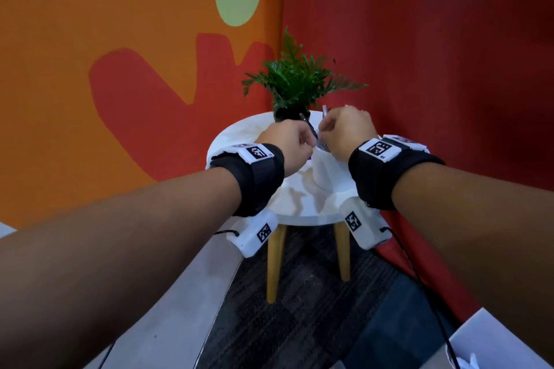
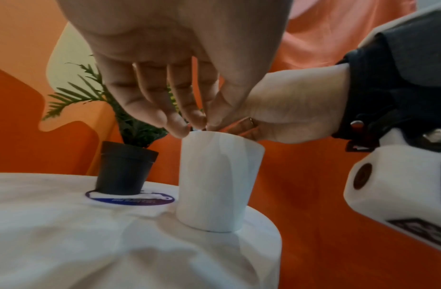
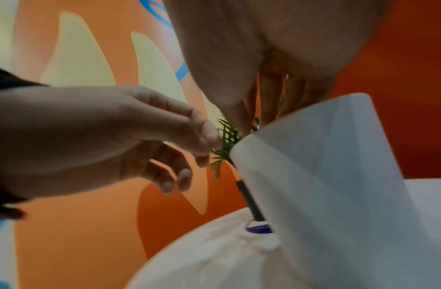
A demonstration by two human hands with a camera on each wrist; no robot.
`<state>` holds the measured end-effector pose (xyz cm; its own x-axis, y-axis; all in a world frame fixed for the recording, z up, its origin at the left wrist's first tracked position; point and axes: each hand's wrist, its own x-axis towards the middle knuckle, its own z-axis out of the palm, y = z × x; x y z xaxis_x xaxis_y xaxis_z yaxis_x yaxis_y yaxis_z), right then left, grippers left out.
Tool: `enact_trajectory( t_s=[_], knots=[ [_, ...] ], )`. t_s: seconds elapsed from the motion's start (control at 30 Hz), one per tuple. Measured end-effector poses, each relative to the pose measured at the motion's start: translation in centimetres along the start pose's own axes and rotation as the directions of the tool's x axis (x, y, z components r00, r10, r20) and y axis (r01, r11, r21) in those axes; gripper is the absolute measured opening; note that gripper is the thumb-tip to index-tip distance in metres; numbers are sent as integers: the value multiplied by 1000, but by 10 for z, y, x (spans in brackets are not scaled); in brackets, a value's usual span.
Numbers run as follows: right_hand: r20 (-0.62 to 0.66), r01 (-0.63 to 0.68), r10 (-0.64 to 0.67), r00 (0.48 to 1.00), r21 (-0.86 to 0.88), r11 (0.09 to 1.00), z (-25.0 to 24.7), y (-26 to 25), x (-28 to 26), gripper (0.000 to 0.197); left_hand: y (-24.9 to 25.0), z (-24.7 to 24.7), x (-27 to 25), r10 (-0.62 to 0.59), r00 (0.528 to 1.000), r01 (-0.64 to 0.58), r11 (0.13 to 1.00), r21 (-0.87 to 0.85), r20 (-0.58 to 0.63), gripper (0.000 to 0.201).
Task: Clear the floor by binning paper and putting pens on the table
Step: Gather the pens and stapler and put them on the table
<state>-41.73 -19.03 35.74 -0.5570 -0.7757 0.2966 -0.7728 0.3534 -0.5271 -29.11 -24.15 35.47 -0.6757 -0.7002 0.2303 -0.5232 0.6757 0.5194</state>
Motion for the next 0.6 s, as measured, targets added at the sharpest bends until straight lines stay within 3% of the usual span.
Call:
enact_trajectory(
  t_s=[0.17,0.23,0.37,0.47,0.53,0.6],
  knots=[
    [-302,98,1,953,313,945,2,5,-54,19,20,12,-45,65,998,-66,994,92,6,11],
    [-343,133,10,939,391,911,11,13,-96,27,22,25,-76,74,997,-73,988,133,-2,15],
    [-317,153,-11,949,429,890,47,48,-183,34,8,73,-148,22,986,-50,985,167,162,21],
    [-180,78,-6,984,397,914,91,94,-242,28,-18,122,-195,-41,956,-28,973,228,292,33],
    [-5,-57,63,998,374,926,120,127,-282,24,-40,154,-224,-93,912,-15,966,257,400,33],
    [221,-186,131,967,255,949,142,157,-318,20,-63,186,-250,-145,854,-3,959,283,499,32]
  ],
)
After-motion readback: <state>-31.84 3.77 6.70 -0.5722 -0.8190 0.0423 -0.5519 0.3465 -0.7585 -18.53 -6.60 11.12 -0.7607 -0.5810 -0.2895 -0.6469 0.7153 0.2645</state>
